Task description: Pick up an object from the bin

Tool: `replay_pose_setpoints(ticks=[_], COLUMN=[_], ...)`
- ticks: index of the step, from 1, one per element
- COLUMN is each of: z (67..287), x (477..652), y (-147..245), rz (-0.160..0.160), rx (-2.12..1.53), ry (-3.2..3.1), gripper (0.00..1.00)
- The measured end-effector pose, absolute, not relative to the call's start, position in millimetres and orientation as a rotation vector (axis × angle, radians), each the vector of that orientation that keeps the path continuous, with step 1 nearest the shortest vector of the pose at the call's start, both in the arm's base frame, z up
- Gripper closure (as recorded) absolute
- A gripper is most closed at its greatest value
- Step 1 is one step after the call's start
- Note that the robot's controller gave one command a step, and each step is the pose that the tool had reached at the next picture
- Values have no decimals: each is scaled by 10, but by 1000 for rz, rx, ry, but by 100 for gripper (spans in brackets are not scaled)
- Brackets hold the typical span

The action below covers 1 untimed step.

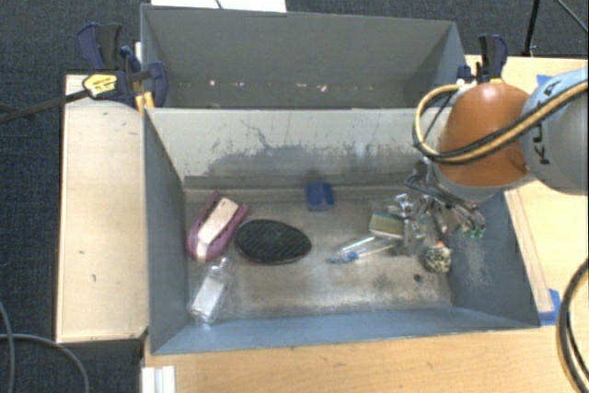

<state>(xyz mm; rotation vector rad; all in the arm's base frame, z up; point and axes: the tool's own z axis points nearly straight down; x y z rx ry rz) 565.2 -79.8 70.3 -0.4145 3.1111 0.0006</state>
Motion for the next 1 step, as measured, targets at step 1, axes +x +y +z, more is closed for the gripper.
replay_pose_setpoints(ticks=[1], z=[2223], x=[5702], y=[-971], rz=[-6], rx=[-457], ry=[3097], gripper=[100])
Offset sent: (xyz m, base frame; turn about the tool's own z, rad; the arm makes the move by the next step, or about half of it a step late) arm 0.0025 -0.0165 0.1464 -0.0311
